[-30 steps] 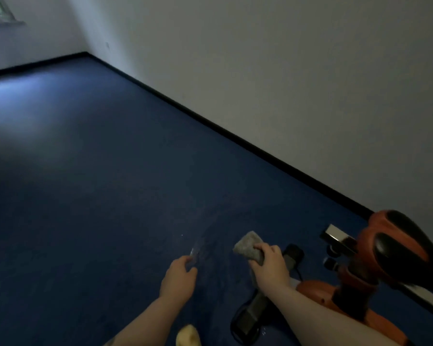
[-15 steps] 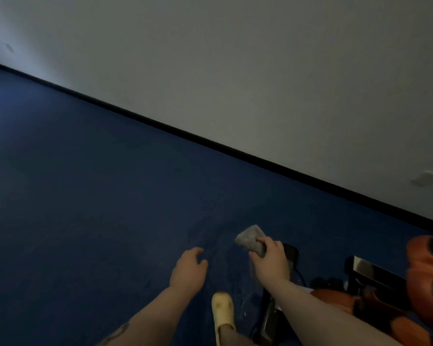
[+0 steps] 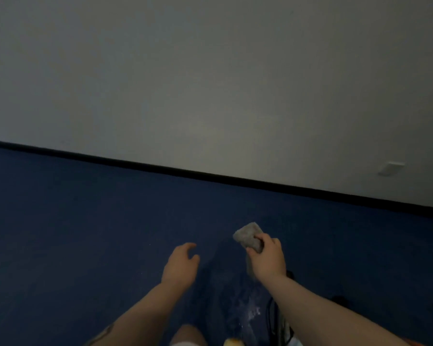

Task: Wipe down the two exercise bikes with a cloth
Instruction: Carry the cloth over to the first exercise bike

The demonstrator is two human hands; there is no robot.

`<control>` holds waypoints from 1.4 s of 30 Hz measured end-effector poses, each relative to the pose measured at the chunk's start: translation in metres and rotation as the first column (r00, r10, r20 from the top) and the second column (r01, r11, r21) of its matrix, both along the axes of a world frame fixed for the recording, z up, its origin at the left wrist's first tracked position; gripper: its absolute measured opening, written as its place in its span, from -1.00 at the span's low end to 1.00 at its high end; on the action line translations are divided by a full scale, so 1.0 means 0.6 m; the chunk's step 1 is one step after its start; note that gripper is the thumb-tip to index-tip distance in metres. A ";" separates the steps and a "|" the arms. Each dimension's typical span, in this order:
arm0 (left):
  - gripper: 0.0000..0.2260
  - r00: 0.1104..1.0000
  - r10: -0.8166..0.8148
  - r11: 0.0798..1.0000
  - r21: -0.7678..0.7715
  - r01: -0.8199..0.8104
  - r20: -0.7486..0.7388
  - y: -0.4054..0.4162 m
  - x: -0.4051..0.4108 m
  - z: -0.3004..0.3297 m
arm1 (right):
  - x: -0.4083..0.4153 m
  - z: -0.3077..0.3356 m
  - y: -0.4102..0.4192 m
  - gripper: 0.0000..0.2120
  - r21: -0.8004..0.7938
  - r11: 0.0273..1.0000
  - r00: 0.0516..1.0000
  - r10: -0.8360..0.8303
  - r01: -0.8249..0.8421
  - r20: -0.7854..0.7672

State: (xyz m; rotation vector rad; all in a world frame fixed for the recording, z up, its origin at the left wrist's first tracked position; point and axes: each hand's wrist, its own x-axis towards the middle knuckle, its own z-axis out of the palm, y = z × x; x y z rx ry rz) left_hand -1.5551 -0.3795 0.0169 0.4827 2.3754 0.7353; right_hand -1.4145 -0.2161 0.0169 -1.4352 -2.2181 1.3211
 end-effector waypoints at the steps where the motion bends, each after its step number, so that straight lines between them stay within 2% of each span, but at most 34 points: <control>1: -0.62 1.000 -0.029 1.000 0.004 0.029 -0.001 0.022 -0.018 0.002 | -0.014 0.002 0.012 -0.71 0.006 1.000 1.000 -0.009 0.009 -0.002; 5: -0.62 0.988 -0.154 0.988 0.005 0.154 -0.019 0.120 -0.108 0.001 | -0.076 -0.003 0.081 -0.70 0.040 0.997 0.997 -0.071 0.070 0.021; 8: -0.62 0.958 -0.286 0.958 0.012 0.286 -0.024 0.193 -0.182 0.004 | -0.120 -0.002 0.133 -0.70 0.031 0.974 0.974 -0.225 0.224 0.024; 11: -0.62 0.918 -0.395 0.918 0.020 0.396 -0.028 0.274 -0.248 0.011 | -0.147 -0.003 0.170 -0.68 0.014 0.926 0.927 -0.376 0.376 0.006; 15: -0.63 0.835 -0.547 0.834 0.050 0.550 -0.060 0.388 -0.296 0.017 | -0.170 0.000 0.204 -0.68 -0.034 0.815 0.816 -0.579 0.578 0.005; 22: -0.61 0.631 -0.775 0.629 0.104 0.770 0.012 0.566 -0.241 0.013 | -0.136 0.022 0.298 -0.69 -0.009 0.624 0.624 -0.781 0.781 -0.027; 28: -0.63 0.508 -0.861 0.508 0.106 0.855 0.026 0.718 -0.181 -0.003 | -0.084 0.006 0.395 -0.67 0.006 0.537 0.537 -0.843 0.844 -0.025; 31: -0.64 0.460 -0.887 0.461 0.069 0.885 0.037 0.797 -0.159 -0.001 | -0.053 0.010 0.452 -0.68 -0.014 0.500 0.500 -0.866 0.866 -0.017; 35: -0.66 0.428 -0.903 0.431 0.109 0.896 0.044 0.901 -0.117 0.011 | -0.009 0.023 0.535 -0.71 0.017 0.457 0.457 -0.888 0.889 -0.050; 42: -0.69 0.318 -0.946 0.324 0.124 0.938 0.066 1.048 -0.049 0.021 | 0.033 0.032 0.655 -0.72 0.031 0.346 0.348 -0.936 0.938 -0.048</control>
